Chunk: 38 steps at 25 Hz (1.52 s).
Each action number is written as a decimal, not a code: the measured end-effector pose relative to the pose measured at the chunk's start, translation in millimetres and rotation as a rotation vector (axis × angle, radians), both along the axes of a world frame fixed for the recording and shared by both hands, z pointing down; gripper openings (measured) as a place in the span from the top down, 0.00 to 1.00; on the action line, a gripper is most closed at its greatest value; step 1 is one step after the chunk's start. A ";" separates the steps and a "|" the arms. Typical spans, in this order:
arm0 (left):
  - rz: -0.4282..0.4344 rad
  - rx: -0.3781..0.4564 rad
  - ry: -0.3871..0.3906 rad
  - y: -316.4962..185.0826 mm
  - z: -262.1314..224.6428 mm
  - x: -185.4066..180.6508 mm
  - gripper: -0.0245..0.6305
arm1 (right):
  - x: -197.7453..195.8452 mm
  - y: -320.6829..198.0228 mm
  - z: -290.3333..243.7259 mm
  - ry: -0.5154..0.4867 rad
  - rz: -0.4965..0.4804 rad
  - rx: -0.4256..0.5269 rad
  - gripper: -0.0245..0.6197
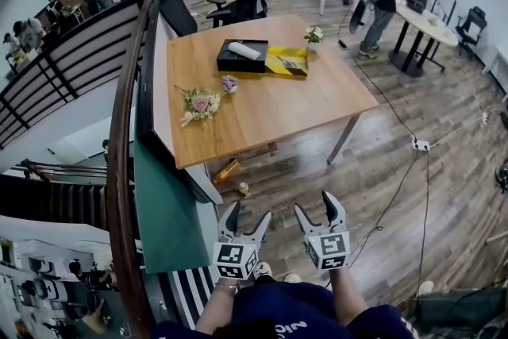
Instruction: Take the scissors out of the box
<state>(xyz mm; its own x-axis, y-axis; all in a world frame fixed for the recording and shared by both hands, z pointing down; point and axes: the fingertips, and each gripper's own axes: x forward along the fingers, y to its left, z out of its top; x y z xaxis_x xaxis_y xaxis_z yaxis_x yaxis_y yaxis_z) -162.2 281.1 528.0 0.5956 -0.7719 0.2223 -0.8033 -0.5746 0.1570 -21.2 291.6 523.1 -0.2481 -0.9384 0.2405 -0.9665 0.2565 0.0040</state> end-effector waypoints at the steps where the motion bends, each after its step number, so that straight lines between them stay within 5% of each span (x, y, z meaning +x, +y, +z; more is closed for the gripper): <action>1: 0.002 -0.004 0.000 -1.8 1.0 -2.6 0.45 | 0.0 -1.9 -0.8 -0.001 0.008 0.002 0.46; 18: -0.020 -0.008 -0.005 -87.9 12.7 -11.5 0.42 | 12.0 -86.6 10.4 0.002 0.047 0.006 0.44; 38: -0.155 -0.050 -0.032 -271.2 25.1 121.4 0.42 | 128.3 -296.3 26.1 -0.003 -0.110 -0.041 0.45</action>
<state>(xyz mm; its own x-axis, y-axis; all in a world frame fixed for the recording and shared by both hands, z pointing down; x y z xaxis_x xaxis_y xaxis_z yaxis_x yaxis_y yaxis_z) -40.8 9.9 553.2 0.4623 -0.8414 0.2801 -0.8867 -0.4356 0.1550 107.1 -4.7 549.2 -0.3499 -0.8947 0.2777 -0.9325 0.3611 -0.0113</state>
